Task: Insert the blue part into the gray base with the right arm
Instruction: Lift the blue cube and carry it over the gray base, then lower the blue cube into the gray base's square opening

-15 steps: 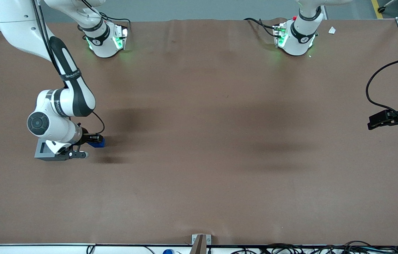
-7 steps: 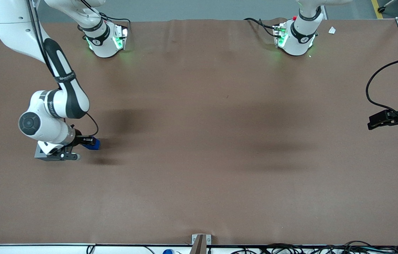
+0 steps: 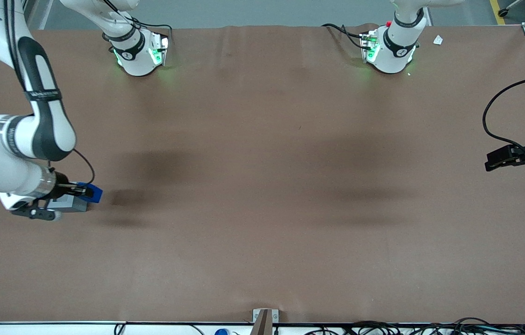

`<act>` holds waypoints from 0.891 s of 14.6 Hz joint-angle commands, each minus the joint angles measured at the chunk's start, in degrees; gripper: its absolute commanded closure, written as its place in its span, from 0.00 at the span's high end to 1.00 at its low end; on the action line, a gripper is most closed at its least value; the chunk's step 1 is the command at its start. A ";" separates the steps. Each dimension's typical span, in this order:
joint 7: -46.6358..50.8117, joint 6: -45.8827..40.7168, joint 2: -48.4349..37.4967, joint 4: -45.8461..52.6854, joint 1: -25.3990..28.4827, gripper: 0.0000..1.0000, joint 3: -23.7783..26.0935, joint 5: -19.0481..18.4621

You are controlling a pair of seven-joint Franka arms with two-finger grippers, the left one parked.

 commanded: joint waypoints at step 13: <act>-13.61 -5.82 4.58 7.33 -7.63 0.00 0.64 0.01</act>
